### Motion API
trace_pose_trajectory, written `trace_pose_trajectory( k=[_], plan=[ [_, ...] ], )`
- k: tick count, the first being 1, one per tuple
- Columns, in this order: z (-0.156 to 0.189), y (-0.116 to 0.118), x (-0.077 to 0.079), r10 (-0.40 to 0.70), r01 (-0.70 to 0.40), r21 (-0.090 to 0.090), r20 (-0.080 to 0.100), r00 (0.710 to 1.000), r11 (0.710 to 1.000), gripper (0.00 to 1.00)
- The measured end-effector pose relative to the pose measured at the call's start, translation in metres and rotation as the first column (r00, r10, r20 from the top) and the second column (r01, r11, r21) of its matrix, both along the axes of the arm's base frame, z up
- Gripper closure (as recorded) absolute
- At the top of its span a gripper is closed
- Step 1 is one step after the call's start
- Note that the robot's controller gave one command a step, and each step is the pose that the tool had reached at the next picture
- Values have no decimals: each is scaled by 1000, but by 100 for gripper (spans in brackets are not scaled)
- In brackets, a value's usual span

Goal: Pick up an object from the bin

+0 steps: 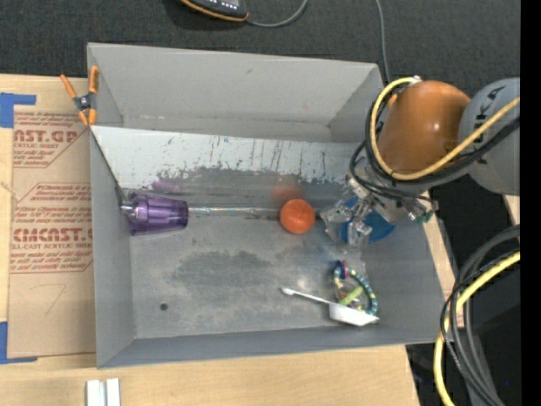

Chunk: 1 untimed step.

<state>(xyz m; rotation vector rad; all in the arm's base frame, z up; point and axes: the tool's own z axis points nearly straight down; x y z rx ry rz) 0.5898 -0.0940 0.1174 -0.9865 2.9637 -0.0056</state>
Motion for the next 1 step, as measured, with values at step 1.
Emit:
trace_pose_trajectory(
  k=[1],
  plan=[
    [9,1,0,-1,1,1,3,1000,1000,100]
  ],
)
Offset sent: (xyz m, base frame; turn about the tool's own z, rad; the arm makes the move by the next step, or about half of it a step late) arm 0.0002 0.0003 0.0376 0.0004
